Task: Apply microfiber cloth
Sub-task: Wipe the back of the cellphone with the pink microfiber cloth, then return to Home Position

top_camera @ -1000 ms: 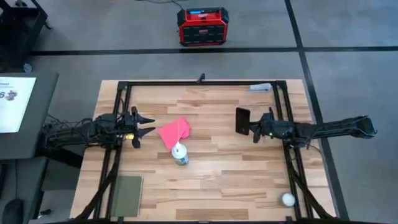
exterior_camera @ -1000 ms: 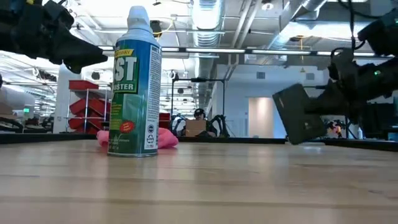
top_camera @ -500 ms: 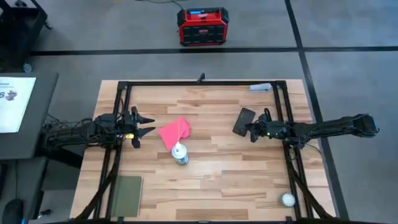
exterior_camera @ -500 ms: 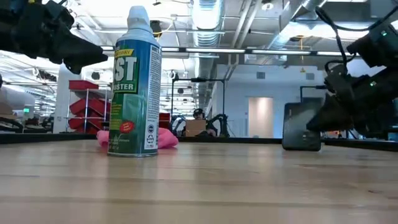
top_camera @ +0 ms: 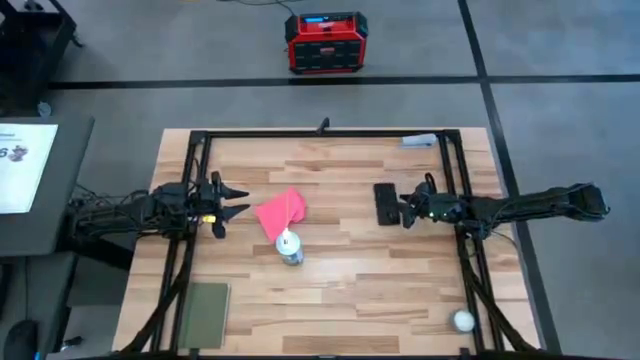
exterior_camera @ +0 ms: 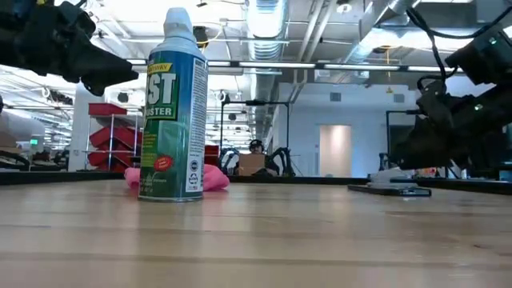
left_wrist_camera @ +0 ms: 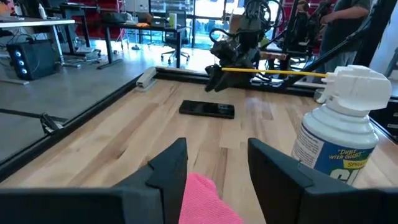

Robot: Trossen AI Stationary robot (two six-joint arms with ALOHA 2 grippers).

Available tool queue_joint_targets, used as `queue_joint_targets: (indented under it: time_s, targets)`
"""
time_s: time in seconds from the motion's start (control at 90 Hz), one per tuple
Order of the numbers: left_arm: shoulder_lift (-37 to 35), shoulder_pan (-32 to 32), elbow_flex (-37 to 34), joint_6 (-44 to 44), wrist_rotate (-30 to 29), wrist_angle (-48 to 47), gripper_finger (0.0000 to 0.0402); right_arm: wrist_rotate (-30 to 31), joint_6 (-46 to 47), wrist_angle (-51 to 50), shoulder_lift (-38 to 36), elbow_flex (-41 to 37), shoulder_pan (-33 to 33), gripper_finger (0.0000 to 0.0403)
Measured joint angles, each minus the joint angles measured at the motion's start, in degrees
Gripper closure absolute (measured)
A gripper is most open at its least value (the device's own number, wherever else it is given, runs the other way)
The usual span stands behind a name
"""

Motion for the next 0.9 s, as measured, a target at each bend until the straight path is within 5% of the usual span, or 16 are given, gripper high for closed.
queue_joint_targets:
  time_s: [0.189, 0.4, 0.678, 0.9]
  targets:
    - [0.0, 0.0, 0.0, 0.0, 0.0, -1.0, 0.0259, 0.4, -1.3, -1.5, 0.0, 0.1, -1.2, 0.0241]
    - [0.0, 0.0, 0.0, 2.0, 2.6, -1.2, 0.0265, 0.6, -11.9, 1.4, -0.1, 0.1, -3.0, 0.0387]
    - [-0.1, 0.0, 0.0, 9.1, 3.8, 0.6, 0.0302, -2.7, -30.1, 18.5, -1.0, 0.1, 2.3, 0.0402]
    - [-0.1, 0.0, 0.0, 10.7, 3.7, 0.5, 0.0329, 2.9, -41.4, 20.6, -6.9, -0.6, 7.8, 0.0403]
